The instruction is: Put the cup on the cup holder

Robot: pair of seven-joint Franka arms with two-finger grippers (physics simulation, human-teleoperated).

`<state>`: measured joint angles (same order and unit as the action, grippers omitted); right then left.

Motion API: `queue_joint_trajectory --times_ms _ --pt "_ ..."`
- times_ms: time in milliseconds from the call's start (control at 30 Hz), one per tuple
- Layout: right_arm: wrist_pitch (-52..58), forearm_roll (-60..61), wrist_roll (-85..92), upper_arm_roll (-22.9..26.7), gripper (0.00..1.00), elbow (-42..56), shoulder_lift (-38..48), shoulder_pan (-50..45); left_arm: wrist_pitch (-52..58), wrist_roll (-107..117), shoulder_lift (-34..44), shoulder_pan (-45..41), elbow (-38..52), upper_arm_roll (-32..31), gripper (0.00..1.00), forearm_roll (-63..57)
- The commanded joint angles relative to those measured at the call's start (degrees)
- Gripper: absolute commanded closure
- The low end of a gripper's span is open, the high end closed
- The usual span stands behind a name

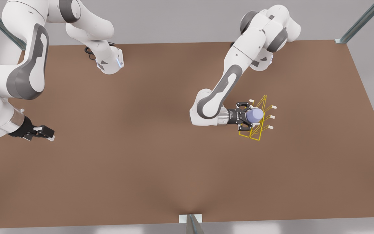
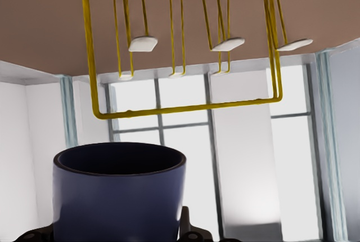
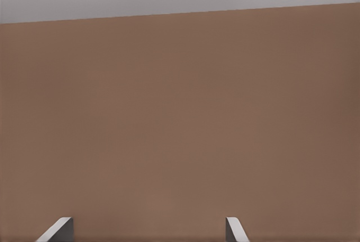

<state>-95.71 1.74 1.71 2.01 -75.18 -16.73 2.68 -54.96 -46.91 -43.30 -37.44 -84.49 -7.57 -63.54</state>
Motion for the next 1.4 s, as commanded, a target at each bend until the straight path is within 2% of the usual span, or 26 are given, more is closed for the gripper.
queue_joint_trajectory --times_ms 0,567,600,633,667,833,933,967,1033,1100,1133,1167,1233,1300,1367 --pt "0.0 0.02 -0.04 0.01 0.0 0.03 0.11 0.04 0.29 11.76 -0.12 0.0 -0.15 0.02 0.21 0.7" --pt "0.0 0.1 -0.04 0.01 0.0 0.03 -0.06 -0.13 -0.93 15.01 -3.19 -0.09 -3.32 0.01 0.2 2.55" --pt "0.0 0.1 -0.04 0.01 0.0 0.03 0.03 -0.05 -0.94 15.36 -3.46 -0.09 -3.32 0.02 0.19 2.55" --pt "0.0 0.1 -0.04 0.01 0.0 0.03 0.03 -0.05 -1.46 15.36 -3.54 0.17 -3.32 -0.07 0.07 3.16" --pt "0.0 0.1 -0.04 0.01 0.0 0.03 0.03 0.04 -2.52 15.27 -3.54 0.18 -3.32 0.02 0.0 4.48" --pt "0.0 0.1 -0.04 0.01 0.0 0.03 0.03 0.04 -2.52 15.01 -2.84 0.18 -3.05 -0.07 0.0 4.74" --pt "0.0 0.19 -0.04 0.01 0.0 0.03 0.03 0.04 -2.25 5.17 7.35 -0.09 -2.7 -2.53 0.0 10.19" --pt "0.0 0.19 -0.04 0.01 0.0 0.03 0.03 0.04 -2.52 3.06 9.11 -0.09 0.1 -2.71 0.0 15.11" --pt "0.0 0.28 -0.04 0.01 0.0 0.03 0.03 0.13 -2.52 2.62 10.34 -0.09 8.72 -2.8 0.0 29.17" --pt "0.0 0.28 -0.04 0.01 0.0 0.03 0.03 0.13 -2.52 2.7 9.64 0.79 16.72 -1.83 0.0 32.08" --pt "0.0 0.28 -0.04 0.01 0.0 0.03 0.03 0.04 -2.61 2.7 9.73 1.76 18.82 0.71 0.0 34.89" --pt "0.0 0.28 -0.04 0.01 0.0 0.03 0.03 0.13 -2.69 5.68 9.82 3.07 23.22 3.88 0.0 40.33" --pt "0.0 0.28 -0.04 0.01 0.0 0.03 0.03 0.04 -9.28 22.38 9.99 6.94 26.48 8.97 0.0 42.18" --pt "0.0 0.28 -0.04 0.01 0.0 0.03 0.03 0.13 -18.77 46.28 10.52 15.9 26.57 9.68 0.0 59.14" --pt "0.0 0.19 -0.04 0.01 0.0 0.03 -0.06 0.04 -23.52 56.76 17.1 22.58 24.99 8.37 0.0 61.08"
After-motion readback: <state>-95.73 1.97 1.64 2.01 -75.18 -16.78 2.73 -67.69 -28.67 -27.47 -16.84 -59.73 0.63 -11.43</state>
